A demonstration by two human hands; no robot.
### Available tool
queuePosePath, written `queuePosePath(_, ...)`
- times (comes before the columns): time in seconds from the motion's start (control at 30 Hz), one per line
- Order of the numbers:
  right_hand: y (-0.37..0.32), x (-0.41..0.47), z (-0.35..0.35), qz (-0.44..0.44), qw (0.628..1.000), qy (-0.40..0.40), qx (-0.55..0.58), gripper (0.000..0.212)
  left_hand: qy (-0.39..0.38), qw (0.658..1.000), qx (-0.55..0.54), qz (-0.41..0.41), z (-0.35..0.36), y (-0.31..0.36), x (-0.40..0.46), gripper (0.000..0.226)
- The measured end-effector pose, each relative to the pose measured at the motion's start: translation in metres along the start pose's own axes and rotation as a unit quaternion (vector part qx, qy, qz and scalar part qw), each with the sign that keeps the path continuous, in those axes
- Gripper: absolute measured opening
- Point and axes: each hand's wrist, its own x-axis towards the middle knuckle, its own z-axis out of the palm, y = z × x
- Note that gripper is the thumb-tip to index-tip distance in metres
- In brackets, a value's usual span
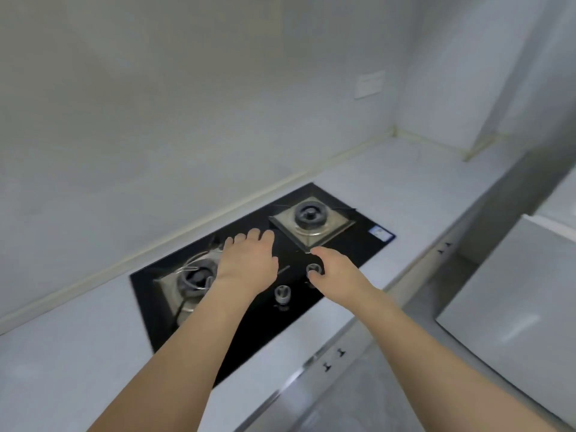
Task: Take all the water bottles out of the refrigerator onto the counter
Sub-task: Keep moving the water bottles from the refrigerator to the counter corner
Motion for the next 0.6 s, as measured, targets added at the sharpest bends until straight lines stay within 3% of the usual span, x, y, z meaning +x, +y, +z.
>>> queuePosePath(0.3,0.124,-0.048,-0.118,0.081,0.993,0.085,-0.016,0.056,0.034,0.991,0.004,0.130,-0.034,0.176,0.050,0.050)
queuePosePath(0.6,0.209,-0.101,-0.210,0.162,0.969,0.185,-0.018,0.053,0.079,0.959,-0.014,0.272,-0.065,0.320,0.082,0.046)
